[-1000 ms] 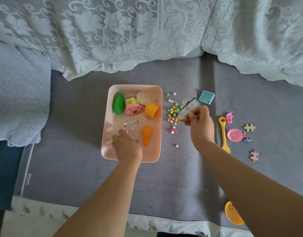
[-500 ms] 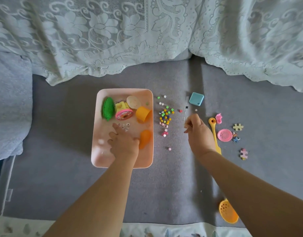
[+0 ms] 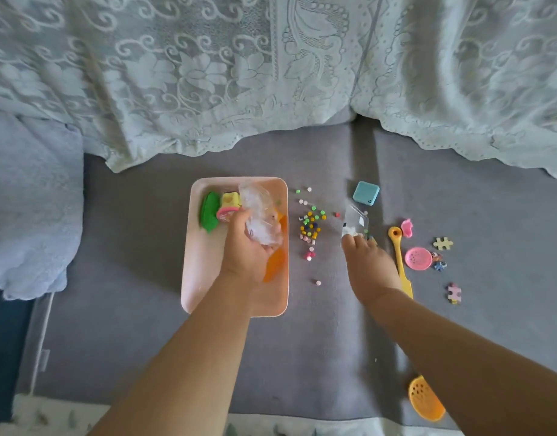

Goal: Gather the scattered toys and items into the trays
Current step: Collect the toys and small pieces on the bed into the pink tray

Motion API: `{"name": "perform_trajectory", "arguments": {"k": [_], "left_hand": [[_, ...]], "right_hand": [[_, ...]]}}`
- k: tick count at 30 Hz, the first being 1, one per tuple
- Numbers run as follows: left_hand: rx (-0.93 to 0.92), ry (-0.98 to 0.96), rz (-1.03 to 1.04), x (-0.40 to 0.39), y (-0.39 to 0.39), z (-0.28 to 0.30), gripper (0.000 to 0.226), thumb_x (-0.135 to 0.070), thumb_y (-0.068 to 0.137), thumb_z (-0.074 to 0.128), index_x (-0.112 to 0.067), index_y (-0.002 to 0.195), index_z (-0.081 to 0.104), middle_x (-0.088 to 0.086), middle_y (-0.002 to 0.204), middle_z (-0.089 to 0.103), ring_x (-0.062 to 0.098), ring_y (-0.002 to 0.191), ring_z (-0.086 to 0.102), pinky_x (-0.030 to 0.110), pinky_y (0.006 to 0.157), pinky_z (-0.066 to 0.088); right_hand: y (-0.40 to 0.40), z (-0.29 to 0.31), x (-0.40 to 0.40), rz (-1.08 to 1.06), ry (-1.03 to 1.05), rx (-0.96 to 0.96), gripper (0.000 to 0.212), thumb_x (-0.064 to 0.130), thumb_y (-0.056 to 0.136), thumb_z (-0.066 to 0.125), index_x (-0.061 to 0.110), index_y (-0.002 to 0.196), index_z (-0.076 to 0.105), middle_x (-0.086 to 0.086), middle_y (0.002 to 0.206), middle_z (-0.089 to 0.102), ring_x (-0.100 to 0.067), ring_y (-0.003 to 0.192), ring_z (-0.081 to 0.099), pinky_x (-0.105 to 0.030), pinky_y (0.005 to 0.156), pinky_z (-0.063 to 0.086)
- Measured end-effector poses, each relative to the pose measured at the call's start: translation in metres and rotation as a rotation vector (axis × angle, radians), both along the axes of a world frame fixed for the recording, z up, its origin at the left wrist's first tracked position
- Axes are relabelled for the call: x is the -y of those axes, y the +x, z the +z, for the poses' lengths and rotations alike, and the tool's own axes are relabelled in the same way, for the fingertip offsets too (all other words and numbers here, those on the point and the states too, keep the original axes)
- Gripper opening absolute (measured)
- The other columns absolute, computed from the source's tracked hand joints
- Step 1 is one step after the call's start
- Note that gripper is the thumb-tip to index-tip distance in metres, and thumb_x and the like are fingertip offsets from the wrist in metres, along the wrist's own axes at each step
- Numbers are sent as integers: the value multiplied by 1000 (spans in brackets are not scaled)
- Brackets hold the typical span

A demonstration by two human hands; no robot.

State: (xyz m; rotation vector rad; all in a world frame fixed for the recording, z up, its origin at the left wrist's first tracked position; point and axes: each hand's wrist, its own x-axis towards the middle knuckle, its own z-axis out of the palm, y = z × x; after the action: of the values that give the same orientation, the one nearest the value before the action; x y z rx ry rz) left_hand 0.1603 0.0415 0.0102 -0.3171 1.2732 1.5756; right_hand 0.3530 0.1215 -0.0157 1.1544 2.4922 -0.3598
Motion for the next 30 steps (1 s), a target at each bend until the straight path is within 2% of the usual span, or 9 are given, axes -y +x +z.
{"name": "perform_trajectory", "arguments": {"k": [3,6,8,12,15,21,24,26,30], "left_hand": [[247,116,28,3,15,6,49,-35,83,45,-7,121,56,17,107,61,25,87,56,34,74,41],[297,141,20,6,28,4,56,-36,84,44,-5,130,53,22,127,57,30,97,57,40,87,43],[300,157,15,5,34,3,52,-42,89,43,-7,125,58,21,131,56,32,102,58,44,93,42],[261,124,-25,5,40,-4,49,-45,93,44,-6,116,64,20,131,55,30,103,59,43,91,45],[244,138,-32,6,38,-9,50,-42,91,46,-3,114,68,23,131,55,36,110,57,46,93,47],[176,180,-4,15,30,-28,55,-46,92,50,-9,133,52,21,129,53,35,116,54,50,102,42],[146,185,-10,18,27,-34,50,-42,88,56,-12,127,57,18,126,57,34,115,55,52,106,38],[146,193,3,18,25,-37,49,-41,83,61,-12,123,60,17,124,60,33,114,57,51,104,41],[163,191,17,17,24,-43,47,-38,87,55,-12,126,58,17,125,59,33,117,56,50,104,42]], "right_hand": [[7,-2,6,68,-39,108,44,-4,86,44,11,128,38,-7,117,57,-25,101,62,-31,72,45],[14,-3,13,159,-110,156,41,-5,85,46,11,123,42,-7,115,58,-27,99,63,-32,72,48],[16,-6,13,200,-152,156,38,-5,86,45,12,120,44,-7,113,59,-27,98,64,-34,73,51],[10,-15,2,177,-208,1,34,16,96,49,17,130,41,-3,117,55,-25,103,59,-35,78,50],[-8,-20,-10,36,-189,-174,32,29,96,53,16,124,43,-3,120,47,-25,111,53,-37,89,49],[-46,-37,-32,-215,-265,-288,77,36,85,68,17,145,23,-8,133,35,-28,126,43,-39,103,43],[-59,-47,-39,-198,-282,-244,89,41,79,74,22,146,19,-8,131,32,-28,127,41,-41,103,43],[-66,-50,-41,-195,-278,-236,85,41,76,76,26,142,25,-7,129,32,-28,124,42,-43,99,45],[-73,-56,-45,-196,-258,-265,59,36,79,74,26,129,45,-5,123,33,-27,113,46,-41,93,48]]}}
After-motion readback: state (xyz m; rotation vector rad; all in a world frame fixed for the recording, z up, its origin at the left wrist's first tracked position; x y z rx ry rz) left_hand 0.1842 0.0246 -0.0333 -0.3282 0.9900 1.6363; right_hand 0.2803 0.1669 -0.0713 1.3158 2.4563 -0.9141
